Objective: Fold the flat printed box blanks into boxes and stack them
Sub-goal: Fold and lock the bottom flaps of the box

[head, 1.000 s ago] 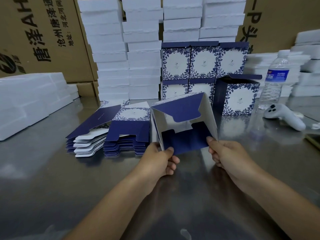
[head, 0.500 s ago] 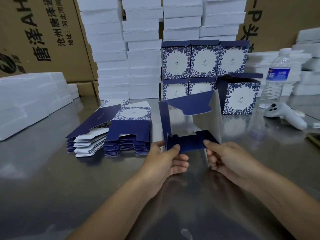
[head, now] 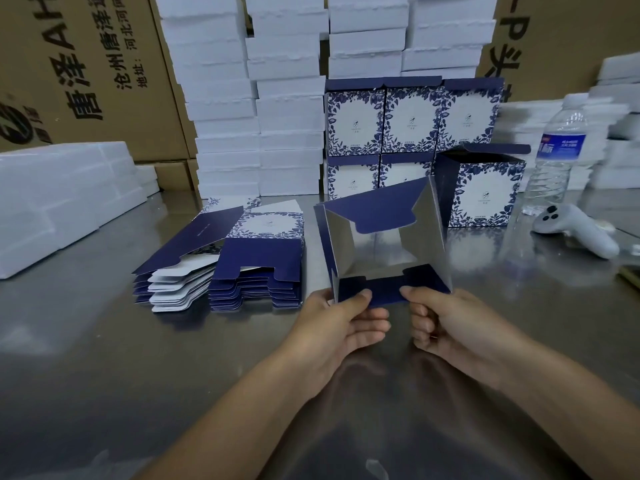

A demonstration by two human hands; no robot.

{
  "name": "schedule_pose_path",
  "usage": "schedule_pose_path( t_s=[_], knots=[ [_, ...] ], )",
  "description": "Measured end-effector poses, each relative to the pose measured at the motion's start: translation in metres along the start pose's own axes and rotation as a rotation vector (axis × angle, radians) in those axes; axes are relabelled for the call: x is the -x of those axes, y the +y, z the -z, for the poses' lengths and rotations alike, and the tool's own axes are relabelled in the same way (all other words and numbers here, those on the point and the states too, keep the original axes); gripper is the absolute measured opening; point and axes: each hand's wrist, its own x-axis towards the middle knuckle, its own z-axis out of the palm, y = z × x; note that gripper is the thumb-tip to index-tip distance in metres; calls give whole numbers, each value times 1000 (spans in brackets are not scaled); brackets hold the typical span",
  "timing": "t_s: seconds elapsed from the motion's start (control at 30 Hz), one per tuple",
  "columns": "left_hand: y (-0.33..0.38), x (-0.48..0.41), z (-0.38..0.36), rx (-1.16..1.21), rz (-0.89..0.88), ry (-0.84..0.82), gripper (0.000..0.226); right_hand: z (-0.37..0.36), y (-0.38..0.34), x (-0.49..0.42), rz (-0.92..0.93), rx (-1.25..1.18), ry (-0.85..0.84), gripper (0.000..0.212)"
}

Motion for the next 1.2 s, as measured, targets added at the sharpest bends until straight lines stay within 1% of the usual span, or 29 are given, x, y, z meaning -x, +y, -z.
schedule_pose_path(
  t_s=[0.07, 0.13, 0.23, 0.33, 0.57, 0.7, 0.83, 0.97, 1.1, 1.2],
  knots=[
    [0, 0, 0, -24, 5, -20, 27, -2, 1, 1, 9, 21, 8, 51],
    [0, 0, 1, -35, 2, -12, 20, -5, 3, 1, 19, 48, 24, 50],
    [0, -1, 3, -37, -18, 11, 26, -7, 2, 3, 11, 94, 34, 49],
    [-1, -1, 3, -33, -18, 13, 33, -8, 1, 5, -18, 166, -1, 51],
    [-3, 2, 0, -63, -29, -53, 37, -6, 0, 6, -34, 111, 7, 53],
    [-1, 2, 2, -38, -70, -33, 51, -8, 1, 8, -13, 109, -2, 48],
    [-1, 1, 3, -31, -69, -57, 46, -12, 2, 10, 35, 152, -20, 37],
    [-2, 2, 3, -34, -18, -72, 41, -11, 2, 10, 35, 131, -31, 37],
    [-1, 1, 2, -30, -9, -51, 49, -10, 3, 8, 33, 115, -29, 39],
    [0, 0, 2, -31, -11, -47, 52, -10, 3, 6, 20, 95, -49, 41]
  ],
)
